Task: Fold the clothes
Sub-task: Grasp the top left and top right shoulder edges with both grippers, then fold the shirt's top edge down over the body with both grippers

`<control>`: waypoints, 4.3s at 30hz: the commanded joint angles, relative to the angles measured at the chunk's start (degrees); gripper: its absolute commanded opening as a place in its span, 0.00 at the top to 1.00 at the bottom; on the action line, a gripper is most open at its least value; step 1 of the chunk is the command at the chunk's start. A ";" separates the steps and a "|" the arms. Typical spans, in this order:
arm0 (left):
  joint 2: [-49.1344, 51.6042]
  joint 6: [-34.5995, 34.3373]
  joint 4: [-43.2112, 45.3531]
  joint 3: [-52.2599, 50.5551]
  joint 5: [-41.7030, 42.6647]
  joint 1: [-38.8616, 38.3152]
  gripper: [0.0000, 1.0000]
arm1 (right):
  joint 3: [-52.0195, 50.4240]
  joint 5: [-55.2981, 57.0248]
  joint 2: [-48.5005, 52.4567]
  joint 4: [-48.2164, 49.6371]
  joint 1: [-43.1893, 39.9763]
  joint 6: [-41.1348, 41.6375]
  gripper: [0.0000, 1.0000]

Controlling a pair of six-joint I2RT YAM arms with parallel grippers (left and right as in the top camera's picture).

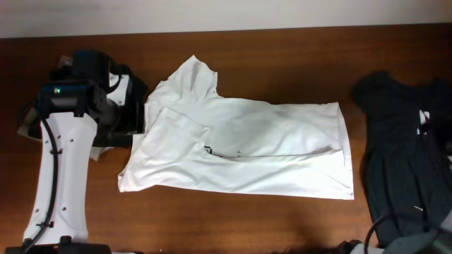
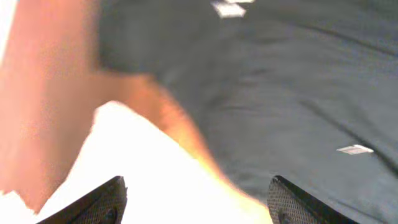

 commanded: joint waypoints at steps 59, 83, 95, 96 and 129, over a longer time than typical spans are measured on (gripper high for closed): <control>32.89 11.47 43.43 12.81 5.16 -7.26 1.00 | 0.76 11.50 35.95 27.36 32.24 -9.01 0.43; 23.41 13.62 17.44 12.81 -0.04 -7.04 0.96 | 0.98 11.28 17.57 2.62 26.12 -7.93 0.96; 23.41 12.26 -5.88 8.79 -2.43 -4.00 1.00 | -6.32 11.34 17.77 -9.64 26.21 -8.33 0.95; 23.41 12.24 -5.86 7.08 -2.25 -4.00 0.99 | -7.63 11.37 17.77 -9.62 26.21 -8.35 0.96; 6.45 14.38 -3.82 3.82 7.98 -10.78 0.44 | -8.00 -5.68 -9.42 -12.22 19.47 -13.22 0.28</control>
